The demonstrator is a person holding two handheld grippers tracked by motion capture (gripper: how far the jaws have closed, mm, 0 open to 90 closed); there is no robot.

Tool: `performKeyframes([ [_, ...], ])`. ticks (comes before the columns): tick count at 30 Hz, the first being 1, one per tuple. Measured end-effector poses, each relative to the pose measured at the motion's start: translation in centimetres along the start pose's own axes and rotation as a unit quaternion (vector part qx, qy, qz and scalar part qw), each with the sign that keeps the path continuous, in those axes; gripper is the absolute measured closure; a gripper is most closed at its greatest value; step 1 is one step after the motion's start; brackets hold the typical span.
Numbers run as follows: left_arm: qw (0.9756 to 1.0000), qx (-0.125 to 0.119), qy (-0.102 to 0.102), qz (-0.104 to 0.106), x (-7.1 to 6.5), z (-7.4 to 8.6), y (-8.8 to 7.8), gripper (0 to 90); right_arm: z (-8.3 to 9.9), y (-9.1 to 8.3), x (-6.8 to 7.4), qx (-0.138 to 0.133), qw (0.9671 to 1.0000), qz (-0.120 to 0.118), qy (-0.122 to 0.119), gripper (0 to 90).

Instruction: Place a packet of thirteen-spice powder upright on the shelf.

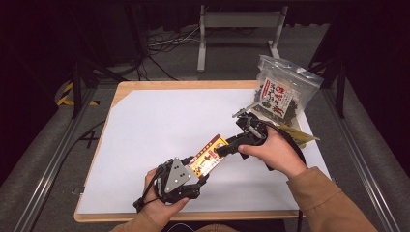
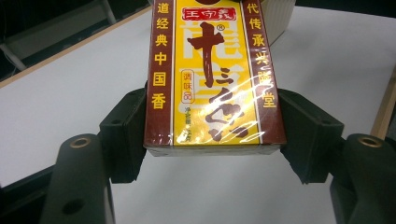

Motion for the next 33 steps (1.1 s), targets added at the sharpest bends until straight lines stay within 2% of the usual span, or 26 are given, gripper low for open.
performKeyframes([
  [4,1.0000,0.006,0.004,-0.002,0.1,0.2,0.2,32.2,0.0,-0.2,-0.1,0.007,1.0000,-0.003,-0.001,49.8],
  [8,0.9998,0.014,0.011,-0.006,0.3,0.3,0.5,32.2,-0.3,-0.7,-0.1,0.002,0.9999,-0.011,0.012,56.4],
  [13,0.9988,0.039,0.022,-0.019,0.5,1.0,1.2,32.0,-0.5,-1.2,0.3,-0.002,0.9997,-0.016,0.019,64.1],
  [17,0.9985,0.047,0.015,-0.023,0.6,1.4,1.6,31.5,-0.8,-1.6,1.0,-0.010,0.9987,-0.036,0.034,68.9],
  [19,0.9985,0.049,0.012,-0.020,0.6,1.5,1.8,31.2,-0.8,-1.6,1.2,-0.012,0.9989,-0.032,0.032,69.3],
  [22,0.9986,0.050,0.004,-0.013,0.6,1.6,1.9,29.7,-0.9,-1.6,1.5,-0.015,0.9992,-0.028,0.025,69.5],
  [24,0.9984,0.055,-0.006,-0.003,0.7,1.8,2.1,28.8,-0.9,-1.7,1.8,-0.017,0.9996,-0.022,0.011,69.6],
  [27,0.9976,0.065,-0.023,0.008,1.1,2.3,2.3,24.6,-1.0,-1.9,1.9,-0.022,0.9997,0.006,-0.013,69.7],
  [29,0.9969,0.067,-0.036,0.017,1.3,2.6,2.3,22.7,-1.1,-2.2,1.8,-0.028,0.9992,0.014,-0.024,69.6],
  [33,0.9964,0.071,-0.041,0.023,1.7,2.8,2.2,21.9,-1.1,-2.8,1.7,-0.032,0.9977,0.034,-0.049,69.6],
])
Point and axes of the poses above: each handheld gripper's, and its own axes: y roughly forward along the jaws, z roughly out of its underside, x roughly to its left, the point moved 9 cm from there along y, roughly forward along the jaws, and after that the axes turned 9 degrees about z, right-handed, at the moved point
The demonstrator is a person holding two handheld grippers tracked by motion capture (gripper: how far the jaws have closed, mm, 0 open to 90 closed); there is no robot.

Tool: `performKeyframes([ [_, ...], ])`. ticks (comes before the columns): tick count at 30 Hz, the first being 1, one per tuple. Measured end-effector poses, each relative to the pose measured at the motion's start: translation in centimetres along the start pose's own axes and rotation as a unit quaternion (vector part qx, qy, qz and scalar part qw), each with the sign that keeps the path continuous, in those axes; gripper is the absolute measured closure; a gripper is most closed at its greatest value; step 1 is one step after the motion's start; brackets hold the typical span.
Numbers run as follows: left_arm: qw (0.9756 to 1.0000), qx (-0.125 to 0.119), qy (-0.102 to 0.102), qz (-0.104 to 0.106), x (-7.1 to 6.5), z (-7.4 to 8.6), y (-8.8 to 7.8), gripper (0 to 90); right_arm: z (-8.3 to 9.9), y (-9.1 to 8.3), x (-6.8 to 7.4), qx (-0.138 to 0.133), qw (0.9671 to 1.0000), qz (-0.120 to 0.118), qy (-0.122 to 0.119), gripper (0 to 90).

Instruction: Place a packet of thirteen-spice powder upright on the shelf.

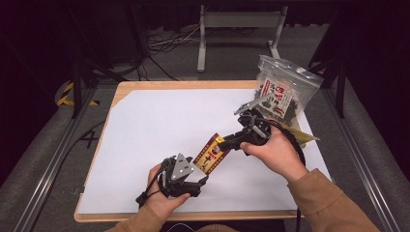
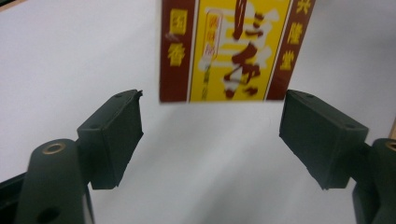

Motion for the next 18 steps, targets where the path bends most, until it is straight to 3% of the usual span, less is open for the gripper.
performKeyframes([
  [7,0.9998,0.000,-0.021,0.004,1.1,0.2,-0.5,21.0,0.4,-1.7,-1.1,0.002,0.9982,0.037,-0.048,69.6],
  [15,0.9990,-0.011,-0.042,-0.008,2.8,0.3,-1.3,21.5,1.3,-3.7,-2.3,0.006,0.9934,0.070,-0.091,69.6],
  [18,0.9980,-0.017,-0.059,-0.013,3.5,0.5,-1.7,22.1,1.6,-4.3,-2.8,0.008,0.9910,0.083,-0.105,69.6],
])
Point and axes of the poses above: each handheld gripper's, and its own axes: y roughly forward along the jaws, z roughly out of its underside, x roughly to its left, the point moved 9 cm from there along y, roughly forward along the jaws, and after that the axes turned 9 degrees about z, right-handed, at the moved point
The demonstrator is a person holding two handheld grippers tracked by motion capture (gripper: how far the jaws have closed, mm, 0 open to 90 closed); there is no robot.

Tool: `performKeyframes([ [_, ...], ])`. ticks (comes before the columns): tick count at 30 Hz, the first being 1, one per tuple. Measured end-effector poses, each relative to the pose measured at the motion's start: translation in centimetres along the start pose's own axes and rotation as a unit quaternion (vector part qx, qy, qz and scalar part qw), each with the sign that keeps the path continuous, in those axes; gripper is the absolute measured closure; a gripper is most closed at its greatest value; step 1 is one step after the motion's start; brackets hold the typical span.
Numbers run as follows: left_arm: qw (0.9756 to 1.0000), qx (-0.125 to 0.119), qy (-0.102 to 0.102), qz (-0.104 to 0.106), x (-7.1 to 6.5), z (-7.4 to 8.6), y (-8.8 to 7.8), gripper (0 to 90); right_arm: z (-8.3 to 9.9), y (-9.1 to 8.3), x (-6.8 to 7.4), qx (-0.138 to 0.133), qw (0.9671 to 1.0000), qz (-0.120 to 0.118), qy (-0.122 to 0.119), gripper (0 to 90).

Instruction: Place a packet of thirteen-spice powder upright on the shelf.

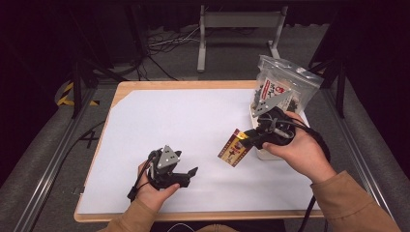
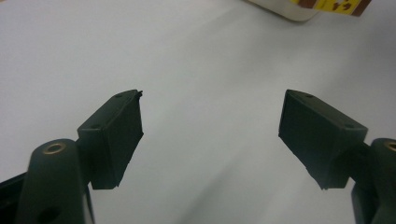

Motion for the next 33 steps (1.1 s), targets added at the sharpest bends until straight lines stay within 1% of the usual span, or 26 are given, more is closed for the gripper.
performKeyframes([
  [1,1.0000,0.000,0.001,-0.002,0.3,0.0,-0.1,22.3,0.2,-0.2,-0.2,0.002,1.0000,0.005,-0.005,69.5],
  [2,1.0000,-0.001,-0.004,-0.003,0.3,0.0,-0.2,22.4,0.3,-0.3,-0.5,0.002,0.9999,0.010,-0.010,69.5],
  [8,1.0000,0.001,0.002,-0.007,0.5,0.0,-0.1,22.5,0.9,-1.5,-2.0,0.002,0.9992,0.036,-0.018,69.5],
  [12,1.0000,0.001,0.000,-0.006,0.8,0.0,-0.2,22.7,1.3,-2.1,-2.7,0.005,0.9989,0.043,-0.020,69.5],
  [14,1.0000,0.003,-0.001,-0.007,1.0,0.0,-0.5,23.9,1.5,-2.4,-3.2,0.006,0.9983,0.050,-0.030,69.5],
  [15,0.9999,0.002,-0.006,-0.008,1.2,0.0,-0.6,24.0,1.6,-2.6,-3.4,0.007,0.9981,0.053,-0.032,69.5],
  [16,0.9999,0.000,-0.003,-0.013,1.4,0.0,-0.7,24.2,1.7,-2.7,-3.6,0.008,0.9977,0.056,-0.036,69.5],
  [20,0.9998,0.001,-0.010,-0.019,2.0,0.1,-1.2,24.6,2.1,-3.4,-4.4,0.013,0.9970,0.064,-0.040,69.5],
  [22,0.9997,0.001,-0.011,-0.021,2.2,0.2,-1.2,24.6,2.2,-3.6,-4.8,0.013,0.9966,0.068,-0.044,69.5],
  [24,0.9997,0.002,-0.012,-0.019,2.2,0.2,-1.3,24.8,2.4,-3.9,-5.1,0.017,0.9957,0.073,-0.053,69.5],
  [26,0.9997,0.001,-0.017,-0.018,2.3,0.2,-1.3,25.1,2.5,-4.1,-5.3,0.017,0.9952,0.073,-0.063,69.5],
  [30,0.9996,-0.001,-0.021,-0.021,2.6,0.2,-1.6,25.6,2.6,-4.2,-5.5,0.022,0.9929,0.079,-0.086,69.5],
  [33,0.9995,0.001,-0.022,-0.024,2.8,0.4,-1.7,25.6,2.7,-4.4,-5.7,0.026,0.9917,0.081,-0.097,69.5],
])
Point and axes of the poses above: each handheld gripper's, and its own axes: y roughly forward along the jaws, z roughly out of its underside, x roughly to its left, the point moved 9 cm from there along y, roughly forward along the jaws, and after that the axes turned 9 degrees about z, right-handed, at the moved point
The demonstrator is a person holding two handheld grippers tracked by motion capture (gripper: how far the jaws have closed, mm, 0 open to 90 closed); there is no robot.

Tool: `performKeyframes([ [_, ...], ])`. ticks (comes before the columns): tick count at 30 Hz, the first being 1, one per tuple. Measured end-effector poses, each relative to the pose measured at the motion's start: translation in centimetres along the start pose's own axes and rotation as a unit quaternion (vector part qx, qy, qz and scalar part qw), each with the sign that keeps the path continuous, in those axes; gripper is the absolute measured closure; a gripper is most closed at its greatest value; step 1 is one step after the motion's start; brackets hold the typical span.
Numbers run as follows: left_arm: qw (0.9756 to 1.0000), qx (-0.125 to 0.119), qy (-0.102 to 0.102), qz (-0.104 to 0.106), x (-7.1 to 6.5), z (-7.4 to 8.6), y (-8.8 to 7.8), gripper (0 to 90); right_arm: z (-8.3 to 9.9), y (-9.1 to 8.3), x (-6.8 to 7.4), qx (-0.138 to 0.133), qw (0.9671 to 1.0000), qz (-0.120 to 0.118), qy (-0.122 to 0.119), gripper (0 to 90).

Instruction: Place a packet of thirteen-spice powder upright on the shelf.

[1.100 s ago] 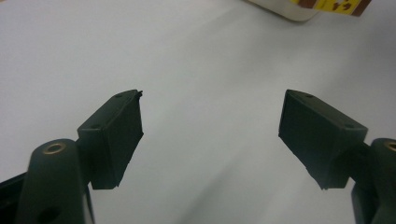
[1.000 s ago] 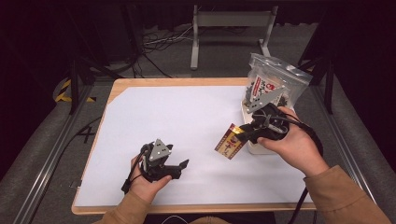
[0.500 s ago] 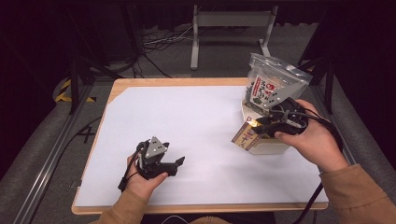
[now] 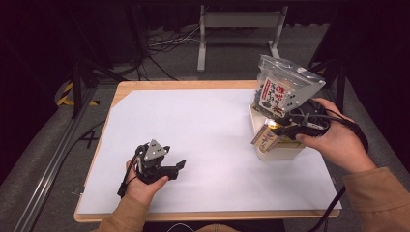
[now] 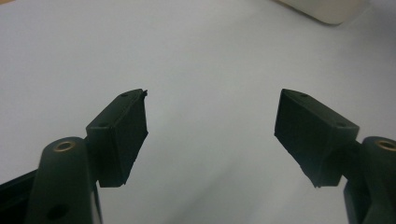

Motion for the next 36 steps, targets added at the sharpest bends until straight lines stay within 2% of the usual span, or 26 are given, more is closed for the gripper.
performKeyframes([
  [12,1.0000,-0.001,-0.002,0.001,0.0,0.0,0.0,25.6,0.5,-0.1,-0.7,0.005,0.9995,0.004,-0.032,69.5],
  [17,1.0000,-0.001,0.000,0.000,0.0,0.1,0.0,25.6,0.8,-0.3,-1.0,0.013,0.9984,0.010,-0.055,69.5],
  [25,1.0000,0.003,0.004,0.000,-0.1,0.2,0.1,25.4,1.5,-0.4,-1.8,0.024,0.9969,0.018,-0.073,69.4],
  [36,1.0000,0.006,0.002,0.001,-0.1,0.3,0.2,25.3,2.2,0.2,-2.2,0.040,0.9954,0.004,-0.087,69.4],
])
Point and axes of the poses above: each handheld gripper's, and its own axes: y roughly forward along the jaws, z roughly out of its underside, x roughly to its left, the point moved 9 cm from there along y, roughly forward along the jaws, and after that the axes turned 9 degrees about z, right-handed, at the moved point
